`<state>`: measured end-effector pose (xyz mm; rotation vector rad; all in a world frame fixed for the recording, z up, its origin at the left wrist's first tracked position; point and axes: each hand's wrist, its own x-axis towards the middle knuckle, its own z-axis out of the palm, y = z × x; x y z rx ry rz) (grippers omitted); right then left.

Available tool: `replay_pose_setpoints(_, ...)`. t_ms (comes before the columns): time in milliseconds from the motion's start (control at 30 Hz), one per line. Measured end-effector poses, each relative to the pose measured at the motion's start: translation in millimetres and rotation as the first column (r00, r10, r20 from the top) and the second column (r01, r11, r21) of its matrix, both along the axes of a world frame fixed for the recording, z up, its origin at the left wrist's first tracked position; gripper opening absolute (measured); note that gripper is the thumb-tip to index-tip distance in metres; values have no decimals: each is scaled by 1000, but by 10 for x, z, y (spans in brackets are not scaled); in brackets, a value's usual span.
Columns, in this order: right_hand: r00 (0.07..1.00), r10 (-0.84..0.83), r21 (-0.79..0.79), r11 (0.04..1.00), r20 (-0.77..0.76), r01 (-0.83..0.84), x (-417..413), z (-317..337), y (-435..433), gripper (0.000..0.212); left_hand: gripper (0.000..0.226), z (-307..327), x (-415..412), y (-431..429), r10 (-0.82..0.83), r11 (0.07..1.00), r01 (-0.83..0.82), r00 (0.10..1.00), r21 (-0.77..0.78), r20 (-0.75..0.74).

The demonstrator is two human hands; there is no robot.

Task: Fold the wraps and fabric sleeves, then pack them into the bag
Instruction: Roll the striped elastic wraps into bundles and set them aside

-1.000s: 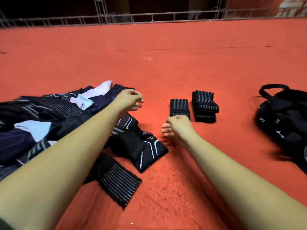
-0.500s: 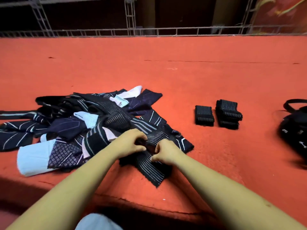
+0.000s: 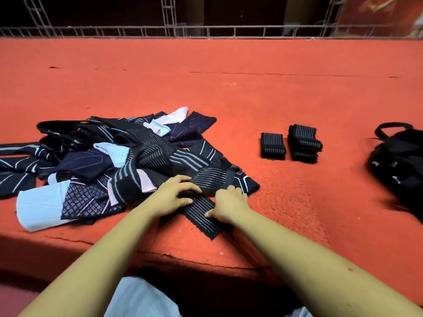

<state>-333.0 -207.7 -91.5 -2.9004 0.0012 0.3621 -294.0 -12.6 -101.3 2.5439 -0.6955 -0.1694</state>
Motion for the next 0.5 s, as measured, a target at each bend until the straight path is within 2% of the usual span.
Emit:
replay_pose_setpoints(33,1000,3,20,1000,-6,-3,-14,6,-8,58,71,17,-25,-11,8,1000,-8,1000,3,-17)
replay_pose_setpoints(100,999,34,130,991,17,-36,-34,50,-68,30,67,28,-62,-28,28,999,-27,999,25,-47)
replay_pose_setpoints(167,993,114,359,927,20,-114,-58,120,-176,37,56,42,-86,-47,34,999,-32,997,30,-69)
replay_pose_setpoints(233,975,223,610,771,15,-186,-112,232,-309,32,62,65,-88,-94,-8,1000,9,998,5,-60)
replay_pose_setpoints(300,958,284,708,669,36,-226,-170,359,-446,26,75,135,-73,-171,-56,997,54,998,-59,-21)
replay_pose_setpoints(333,957,286,745,629,40,-219,-187,419,-518,28,71,191,-66,-214,-55,994,56,998,-93,12)
replay_pose_setpoints(367,962,271,794,577,36,-192,-199,486,-586,30,60,257,-62,-253,-40,991,44,998,-125,39)
replay_pose_setpoints(433,976,218,915,396,-8,-81,-213,603,-745,32,47,389,-28,-298,3,988,6,998,-153,61)
replay_pose_setpoints(500,985,165,978,207,-57,22,-232,708,-933,28,57,492,-2,-301,1,993,10,995,-114,97)
